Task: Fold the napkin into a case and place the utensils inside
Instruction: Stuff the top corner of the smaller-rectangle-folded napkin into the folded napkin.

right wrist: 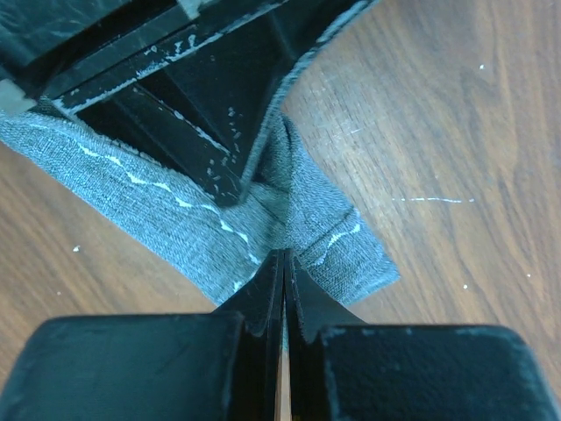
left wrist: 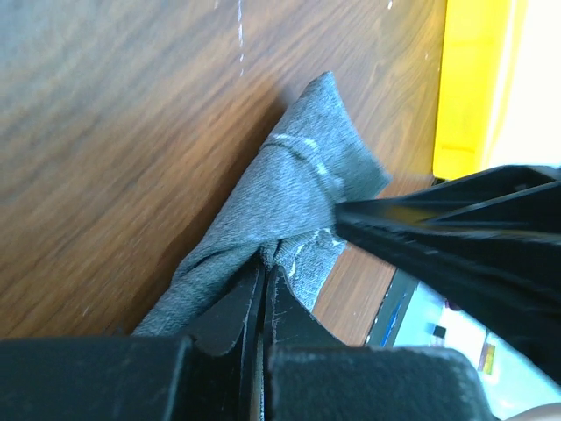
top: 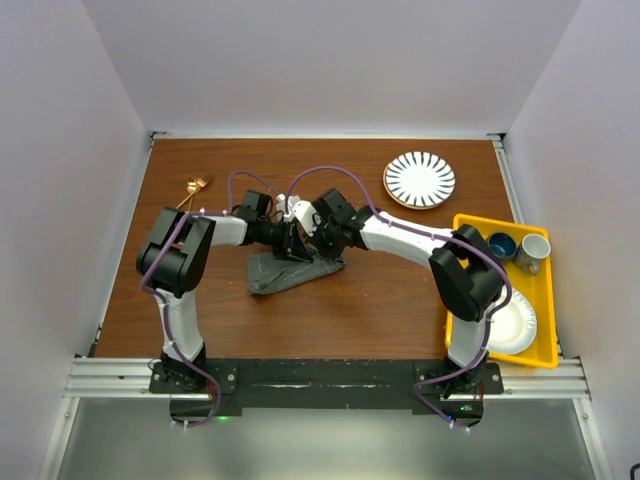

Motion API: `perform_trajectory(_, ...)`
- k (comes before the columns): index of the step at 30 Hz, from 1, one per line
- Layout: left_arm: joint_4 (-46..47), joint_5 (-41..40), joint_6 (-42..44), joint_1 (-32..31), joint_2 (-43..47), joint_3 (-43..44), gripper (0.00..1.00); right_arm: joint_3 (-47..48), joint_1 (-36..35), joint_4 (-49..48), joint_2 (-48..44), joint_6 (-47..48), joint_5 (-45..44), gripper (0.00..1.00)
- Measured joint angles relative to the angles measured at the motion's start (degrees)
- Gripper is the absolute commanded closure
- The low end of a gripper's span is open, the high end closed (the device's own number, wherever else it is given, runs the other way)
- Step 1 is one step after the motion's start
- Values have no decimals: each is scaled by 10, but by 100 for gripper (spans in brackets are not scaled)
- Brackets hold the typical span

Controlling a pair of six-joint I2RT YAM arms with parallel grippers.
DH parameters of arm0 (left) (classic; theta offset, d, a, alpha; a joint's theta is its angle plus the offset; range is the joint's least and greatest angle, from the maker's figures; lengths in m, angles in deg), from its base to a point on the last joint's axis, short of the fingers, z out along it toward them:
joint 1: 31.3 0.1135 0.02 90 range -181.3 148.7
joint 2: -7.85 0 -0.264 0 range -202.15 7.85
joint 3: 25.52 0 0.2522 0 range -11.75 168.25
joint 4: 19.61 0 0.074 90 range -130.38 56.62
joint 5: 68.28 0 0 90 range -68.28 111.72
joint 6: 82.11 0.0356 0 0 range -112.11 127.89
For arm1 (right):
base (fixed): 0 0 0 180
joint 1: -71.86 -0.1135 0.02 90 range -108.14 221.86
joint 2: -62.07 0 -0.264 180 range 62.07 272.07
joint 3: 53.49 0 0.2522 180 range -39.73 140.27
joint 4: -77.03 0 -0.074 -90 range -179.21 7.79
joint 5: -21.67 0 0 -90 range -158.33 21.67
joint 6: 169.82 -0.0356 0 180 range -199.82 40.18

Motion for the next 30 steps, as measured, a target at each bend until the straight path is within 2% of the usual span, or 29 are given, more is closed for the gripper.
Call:
perform_trajectory(12, 18, -5, -26, -11, -2, 28, 100, 8, 1, -3, 10, 0, -5, 100)
perform_trajectory(16, 31, -3, -36, 1, -29, 28, 100, 9, 1, -13, 18, 0, -10, 100)
perform_trajectory(20, 43, 19, -51, 14, -45, 28, 87, 17, 1, -22, 49, 0, -22, 100)
perform_trajectory(21, 48, 21, -52, 15, -45, 28, 79, 20, 1, -24, 56, 0, -23, 100)
perform_trajectory(23, 66, 23, -66, 18, -44, 23, 75, 26, 1, -24, 59, -2, -27, 100)
perform_trajectory(26, 110, 28, -104, 32, -26, -6, 64, 26, 1, -23, 59, -6, -30, 100)
perform_trajectory(30, 175, 31, -167, 64, 29, -62, 61, 26, 3, -23, 59, -13, -30, 100)
